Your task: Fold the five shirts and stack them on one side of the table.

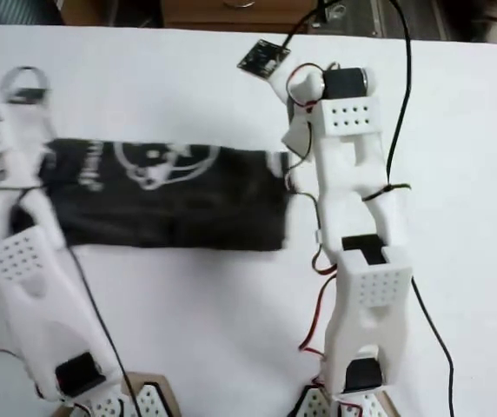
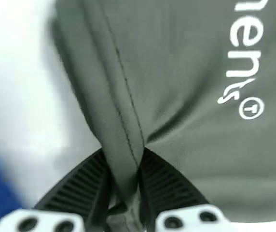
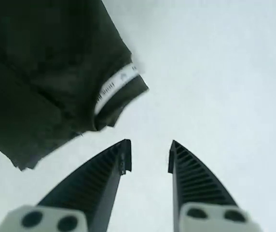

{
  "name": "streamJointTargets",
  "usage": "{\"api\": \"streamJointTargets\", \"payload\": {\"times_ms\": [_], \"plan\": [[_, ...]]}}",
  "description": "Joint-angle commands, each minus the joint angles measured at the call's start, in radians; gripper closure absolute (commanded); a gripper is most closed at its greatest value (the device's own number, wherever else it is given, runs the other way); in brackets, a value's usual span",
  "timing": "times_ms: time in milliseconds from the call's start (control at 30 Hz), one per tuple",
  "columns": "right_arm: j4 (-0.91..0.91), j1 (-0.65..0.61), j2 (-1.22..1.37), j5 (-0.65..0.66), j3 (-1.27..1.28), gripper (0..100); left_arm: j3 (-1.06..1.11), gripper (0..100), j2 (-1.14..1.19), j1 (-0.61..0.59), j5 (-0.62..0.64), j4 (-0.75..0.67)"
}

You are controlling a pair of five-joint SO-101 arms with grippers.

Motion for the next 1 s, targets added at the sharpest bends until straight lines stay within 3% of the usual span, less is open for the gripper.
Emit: {"api": "streamJointTargets", "payload": {"times_ms": [0,267,400,700,967], "plan": [[0.01,-0.022,-0.088,-0.008,-0.043,86.5,-0.113,98,-0.021,-0.072,-0.011,0.012],[0.012,0.007,-0.125,-0.009,-0.034,86.5,-0.127,98,-0.049,0.028,-0.006,0.017],[0.012,0.035,-0.125,-0.009,-0.034,86.5,-0.004,98,-0.189,0.16,0.025,0.017],[0.019,0.157,-0.219,-0.009,-0.034,86.5,0.487,98,-0.646,0.537,0.167,0.015],[0.019,0.34,-0.364,-0.009,-0.008,86.5,0.585,98,-0.735,0.781,0.172,-0.014]]}}
